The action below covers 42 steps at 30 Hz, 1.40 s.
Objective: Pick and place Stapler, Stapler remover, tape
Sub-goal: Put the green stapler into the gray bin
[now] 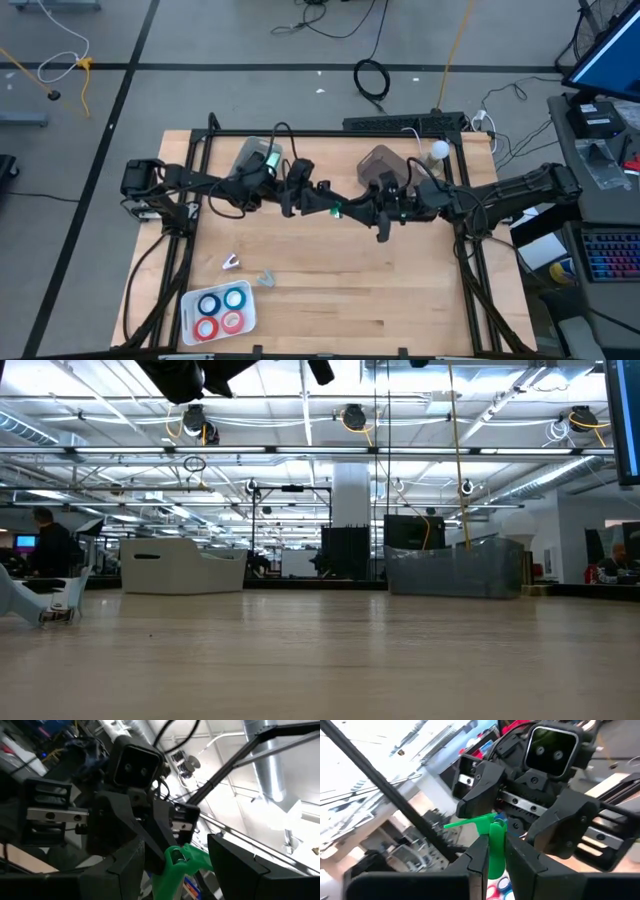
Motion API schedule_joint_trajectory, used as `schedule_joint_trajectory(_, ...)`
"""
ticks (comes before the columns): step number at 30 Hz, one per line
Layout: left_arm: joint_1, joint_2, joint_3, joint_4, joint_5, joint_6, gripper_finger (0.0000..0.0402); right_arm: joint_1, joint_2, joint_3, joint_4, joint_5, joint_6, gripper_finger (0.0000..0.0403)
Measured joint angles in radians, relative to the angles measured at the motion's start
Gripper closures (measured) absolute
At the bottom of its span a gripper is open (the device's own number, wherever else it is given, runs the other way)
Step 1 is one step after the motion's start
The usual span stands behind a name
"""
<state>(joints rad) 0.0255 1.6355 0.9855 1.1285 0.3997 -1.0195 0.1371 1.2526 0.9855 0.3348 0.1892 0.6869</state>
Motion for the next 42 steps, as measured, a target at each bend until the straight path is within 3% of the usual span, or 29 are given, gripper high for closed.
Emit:
schedule_joint_trajectory(14,0.021,-0.001,0.0,-0.039,-0.039,0.015,0.0191,-0.004,0.002,-0.001,-0.008,0.13,-0.086,0.0358)
schedule_joint_trajectory(22,0.027,0.0,0.001,-0.042,-0.044,0.014,0.0242,-0.005,0.004,-0.001,0.001,0.173,-0.119,0.0358)
schedule_joint_trajectory(35,0.03,0.001,0.002,-0.018,-0.071,0.004,0.0281,-0.005,0.009,-0.001,0.046,0.203,-0.15,0.0358)
schedule_joint_trajectory(42,0.03,0.002,0.002,0.005,-0.053,0.005,0.0268,-0.005,0.019,-0.001,0.063,0.217,-0.158,0.0365)
